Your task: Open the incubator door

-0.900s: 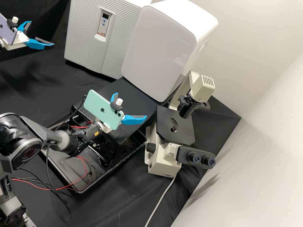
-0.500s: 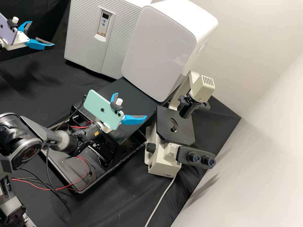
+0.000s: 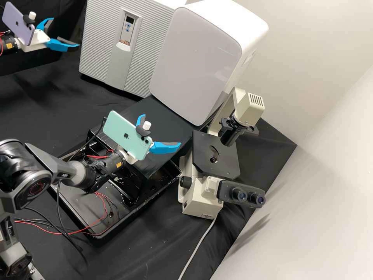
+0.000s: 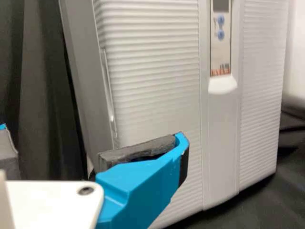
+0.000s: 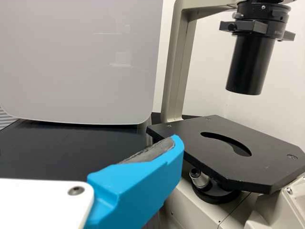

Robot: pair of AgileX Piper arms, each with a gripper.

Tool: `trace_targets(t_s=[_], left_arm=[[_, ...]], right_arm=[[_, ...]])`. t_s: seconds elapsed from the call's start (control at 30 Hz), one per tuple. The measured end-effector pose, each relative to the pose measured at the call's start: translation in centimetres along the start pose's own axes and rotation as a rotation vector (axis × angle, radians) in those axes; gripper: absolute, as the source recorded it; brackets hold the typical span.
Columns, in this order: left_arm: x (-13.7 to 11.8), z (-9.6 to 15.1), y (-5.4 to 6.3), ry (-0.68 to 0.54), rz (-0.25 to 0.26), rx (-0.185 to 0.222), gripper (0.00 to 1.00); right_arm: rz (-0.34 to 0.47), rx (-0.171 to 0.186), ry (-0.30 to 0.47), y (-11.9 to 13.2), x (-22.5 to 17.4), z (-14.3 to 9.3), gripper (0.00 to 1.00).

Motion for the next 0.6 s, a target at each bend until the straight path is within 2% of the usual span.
trace_targets(t_s=[0.1, 0.3, 0.5, 0.6], left_arm=[[1.8, -0.4, 1.0, -0.022, 0.045, -0.016, 1.0], [4.2, -0.4, 2.6, -0.087, 0.096, -0.04, 1.0], [6.3, -0.2, 3.0, -0.157, 0.093, -0.081, 1.0], [7.1, -0.2, 2.7, -0.185, 0.069, -0.092, 1.0]], right_arm=[[0.0, 0.0, 0.0, 0.0, 0.0, 0.0, 1.0], [0.0, 0.0, 0.0, 0.0, 0.0, 0.0, 1.0], [0.0, 0.0, 0.0, 0.0, 0.0, 0.0, 1.0], [0.0, 0.0, 0.0, 0.0, 0.0, 0.0, 1.0]])
